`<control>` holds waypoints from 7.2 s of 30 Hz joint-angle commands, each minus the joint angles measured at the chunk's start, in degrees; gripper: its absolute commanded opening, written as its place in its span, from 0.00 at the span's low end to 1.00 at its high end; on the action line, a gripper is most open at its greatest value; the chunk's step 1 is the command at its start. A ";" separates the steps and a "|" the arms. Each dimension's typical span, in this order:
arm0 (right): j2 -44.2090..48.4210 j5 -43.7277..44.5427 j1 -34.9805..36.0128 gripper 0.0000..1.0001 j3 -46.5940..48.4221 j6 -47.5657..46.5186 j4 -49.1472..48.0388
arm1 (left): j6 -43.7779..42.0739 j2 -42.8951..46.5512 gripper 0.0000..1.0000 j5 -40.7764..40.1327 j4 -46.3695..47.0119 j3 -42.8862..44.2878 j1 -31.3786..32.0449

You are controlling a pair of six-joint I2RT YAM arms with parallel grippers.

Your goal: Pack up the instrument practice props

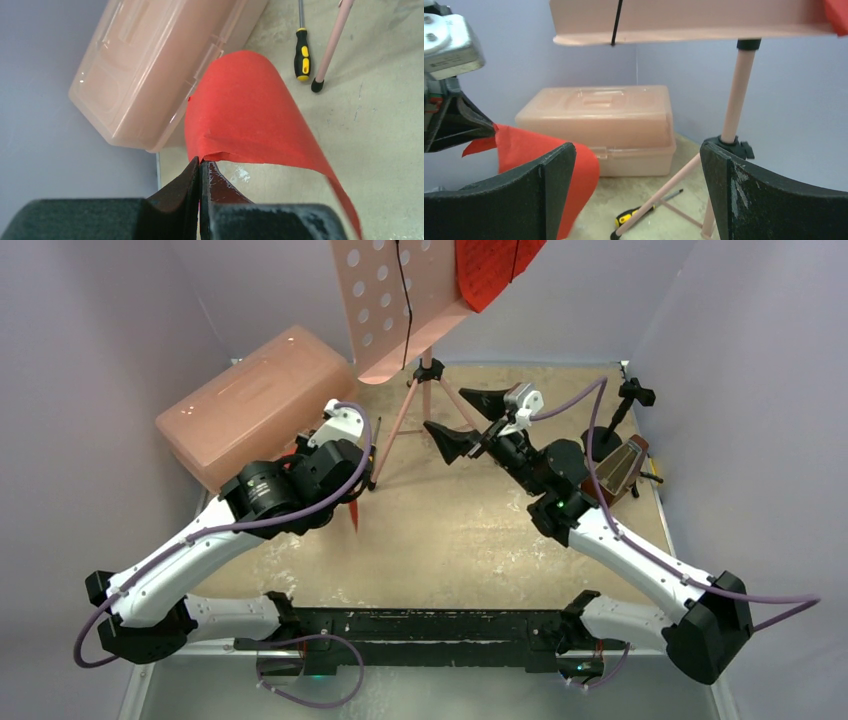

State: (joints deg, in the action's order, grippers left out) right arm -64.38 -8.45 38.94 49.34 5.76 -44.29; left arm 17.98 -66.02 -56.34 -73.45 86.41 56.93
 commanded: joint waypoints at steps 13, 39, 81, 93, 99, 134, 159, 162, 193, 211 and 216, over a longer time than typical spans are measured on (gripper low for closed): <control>5.83 -2.97 -0.10 0.98 -14.78 1.53 -1.91 | -4.48 0.53 0.00 19.09 15.37 -9.56 -7.77; 11.11 3.07 0.75 0.98 -27.87 3.76 -3.60 | -8.56 -15.85 0.00 27.42 15.43 -11.65 -26.99; -51.18 1.01 4.61 0.73 -5.79 15.09 -37.43 | -9.02 -13.12 0.00 31.09 18.08 -12.15 -29.68; -40.95 -5.26 4.70 0.00 -7.75 13.22 -27.32 | -8.28 -11.25 0.00 33.92 10.52 -5.66 -29.68; -34.65 -12.03 4.78 0.00 -7.47 15.66 -16.72 | -7.81 -8.59 0.00 33.47 3.71 -1.78 -29.66; -41.31 -8.16 17.26 0.00 6.38 24.22 20.98 | -8.38 8.92 0.46 26.10 31.12 -19.04 -29.72; -40.23 8.20 26.70 0.00 4.85 36.77 21.85 | -3.39 28.15 0.47 22.96 49.50 -41.15 -29.69; -40.03 8.34 26.67 0.00 3.68 39.22 19.31 | -3.30 28.46 0.47 22.90 49.76 -41.26 -29.70; -45.56 11.03 31.80 0.00 10.00 50.85 14.72 | -2.90 36.65 0.47 19.51 50.21 -43.00 -29.88; -43.06 18.78 33.16 0.00 5.56 56.83 12.12 | -2.51 37.34 0.47 19.00 50.07 -43.22 -29.80; -43.88 19.00 33.31 0.00 5.73 58.01 11.49 | -2.49 37.42 0.47 18.98 50.15 -43.21 -29.88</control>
State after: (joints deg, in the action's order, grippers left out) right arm -109.34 8.05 71.75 54.50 61.56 -31.09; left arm 14.41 -28.97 -36.53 -24.93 43.24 27.40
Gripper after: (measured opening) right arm 0.005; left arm 0.466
